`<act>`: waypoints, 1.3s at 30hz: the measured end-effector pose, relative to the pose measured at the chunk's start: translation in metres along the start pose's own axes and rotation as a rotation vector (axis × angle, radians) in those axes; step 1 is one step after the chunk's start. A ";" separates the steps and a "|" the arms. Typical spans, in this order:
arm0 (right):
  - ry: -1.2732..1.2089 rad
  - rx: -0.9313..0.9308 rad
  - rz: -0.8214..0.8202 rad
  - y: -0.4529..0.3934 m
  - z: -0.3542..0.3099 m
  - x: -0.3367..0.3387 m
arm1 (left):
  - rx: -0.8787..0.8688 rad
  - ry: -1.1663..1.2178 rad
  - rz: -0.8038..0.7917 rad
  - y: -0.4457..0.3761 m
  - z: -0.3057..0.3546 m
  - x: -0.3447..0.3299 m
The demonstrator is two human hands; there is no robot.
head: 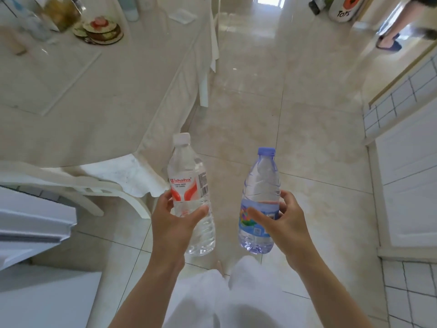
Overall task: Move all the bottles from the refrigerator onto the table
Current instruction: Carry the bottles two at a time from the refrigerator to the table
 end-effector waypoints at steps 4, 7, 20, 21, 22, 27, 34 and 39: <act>0.024 0.036 -0.052 -0.056 -0.031 -0.007 | 0.014 0.023 0.073 -0.045 0.019 -0.019; 0.056 0.063 -0.107 -0.104 -0.054 -0.012 | 0.024 0.059 0.142 -0.076 0.034 -0.036; 0.312 0.180 -0.427 -0.306 -0.180 -0.055 | 0.019 0.226 0.435 -0.183 0.119 -0.101; 0.333 0.184 -0.449 -0.318 -0.186 -0.064 | 0.025 0.241 0.456 -0.188 0.122 -0.100; 0.358 0.186 -0.469 -0.329 -0.192 -0.075 | 0.033 0.257 0.481 -0.194 0.126 -0.099; 0.417 0.208 -0.569 -0.370 -0.216 -0.142 | 0.059 0.290 0.616 -0.232 0.139 -0.076; 0.453 0.272 -0.694 -0.407 -0.245 -0.258 | 0.052 0.311 0.748 -0.306 0.158 -0.010; 0.511 0.349 -0.769 -0.420 -0.274 -0.334 | 0.031 0.284 0.838 -0.357 0.173 0.046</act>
Point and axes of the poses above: each hand's wrist, its own y-axis away from the middle knuckle, its own x-axis out of the back of the hand, z = x × y, the point moved 3 cm from there along -y, towards the middle knuckle, and after that the axes turned 2 degrees about y, right-handed, at the moved point
